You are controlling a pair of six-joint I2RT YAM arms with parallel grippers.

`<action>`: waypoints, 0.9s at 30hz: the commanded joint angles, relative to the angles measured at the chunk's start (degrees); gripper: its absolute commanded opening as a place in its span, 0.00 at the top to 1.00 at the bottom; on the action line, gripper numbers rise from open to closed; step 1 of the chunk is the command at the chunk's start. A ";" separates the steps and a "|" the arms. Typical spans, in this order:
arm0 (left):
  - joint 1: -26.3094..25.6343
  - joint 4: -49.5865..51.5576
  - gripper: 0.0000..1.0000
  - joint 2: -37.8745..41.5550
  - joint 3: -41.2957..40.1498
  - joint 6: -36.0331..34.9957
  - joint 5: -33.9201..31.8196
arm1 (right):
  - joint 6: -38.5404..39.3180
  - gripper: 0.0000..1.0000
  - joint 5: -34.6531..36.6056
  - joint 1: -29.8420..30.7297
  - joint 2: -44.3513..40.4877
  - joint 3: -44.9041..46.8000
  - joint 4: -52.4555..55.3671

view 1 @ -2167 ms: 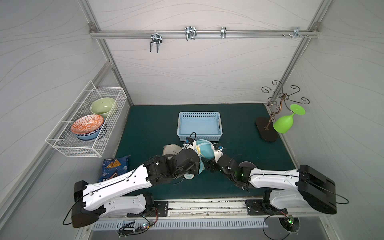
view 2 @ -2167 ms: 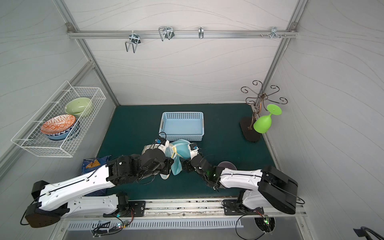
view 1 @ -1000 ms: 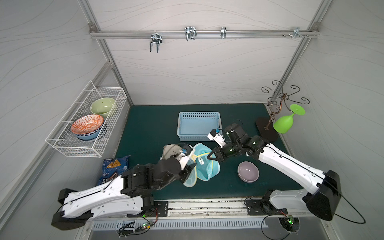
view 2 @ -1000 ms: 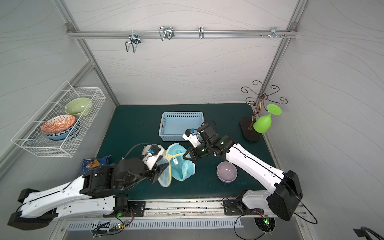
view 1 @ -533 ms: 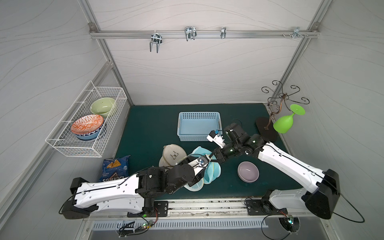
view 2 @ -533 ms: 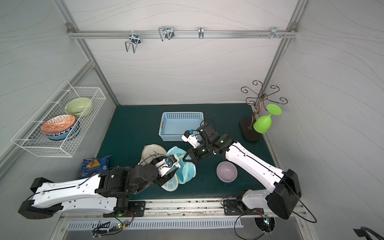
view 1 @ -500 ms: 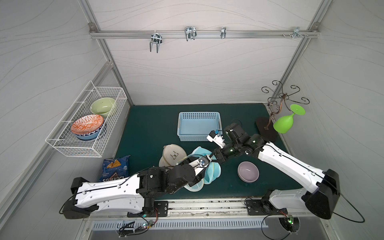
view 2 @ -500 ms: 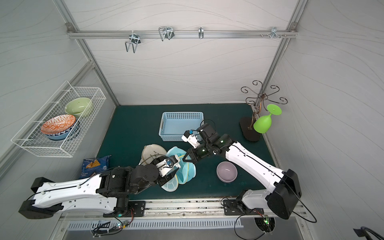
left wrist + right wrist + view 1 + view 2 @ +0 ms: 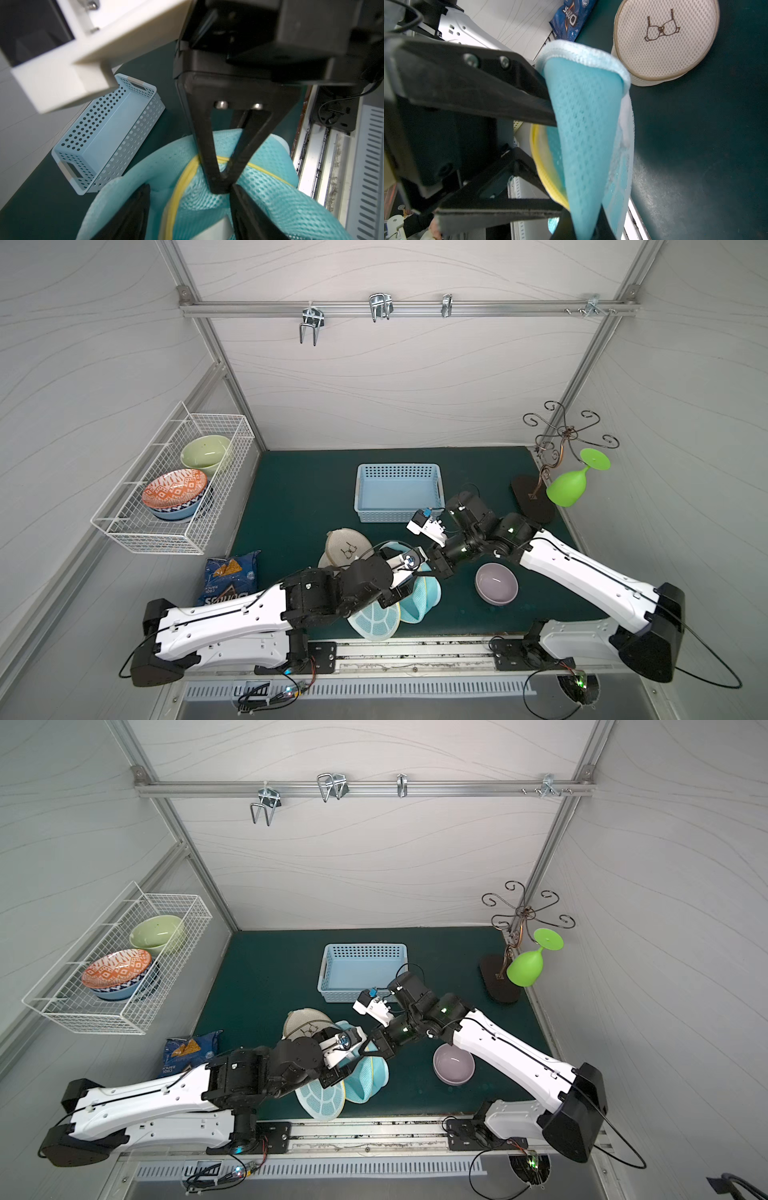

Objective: Turn the laundry bag inside out
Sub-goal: Turn over the laundry bag.

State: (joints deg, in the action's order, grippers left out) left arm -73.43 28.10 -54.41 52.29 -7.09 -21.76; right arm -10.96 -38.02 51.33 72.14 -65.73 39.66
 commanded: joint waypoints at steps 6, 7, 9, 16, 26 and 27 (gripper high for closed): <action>0.68 2.25 1.00 -0.46 2.99 0.80 4.82 | 3.62 1.00 -7.92 0.90 -0.80 -1.74 1.25; 0.71 1.97 1.00 -0.37 3.12 1.00 3.86 | 3.51 1.00 -7.82 0.88 -0.45 -1.61 1.07; 0.73 1.89 1.00 0.13 3.47 1.54 3.16 | 3.99 1.00 -7.70 0.84 0.13 -1.47 1.12; 0.31 10.02 1.00 -6.49 12.25 15.58 -7.13 | -2.07 0.76 7.92 0.93 -1.79 0.70 -4.03; -2.32 15.66 1.00 -11.33 17.43 31.02 -10.14 | -9.51 0.05 45.75 10.46 -6.55 11.00 -15.86; -2.45 15.74 1.00 -11.39 17.56 31.49 -10.15 | -9.72 0.06 49.32 11.41 -6.82 11.55 -16.40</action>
State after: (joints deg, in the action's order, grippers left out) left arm -75.20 43.59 -65.54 66.89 19.99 -29.87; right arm -18.59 -3.29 60.73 67.00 -55.00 27.46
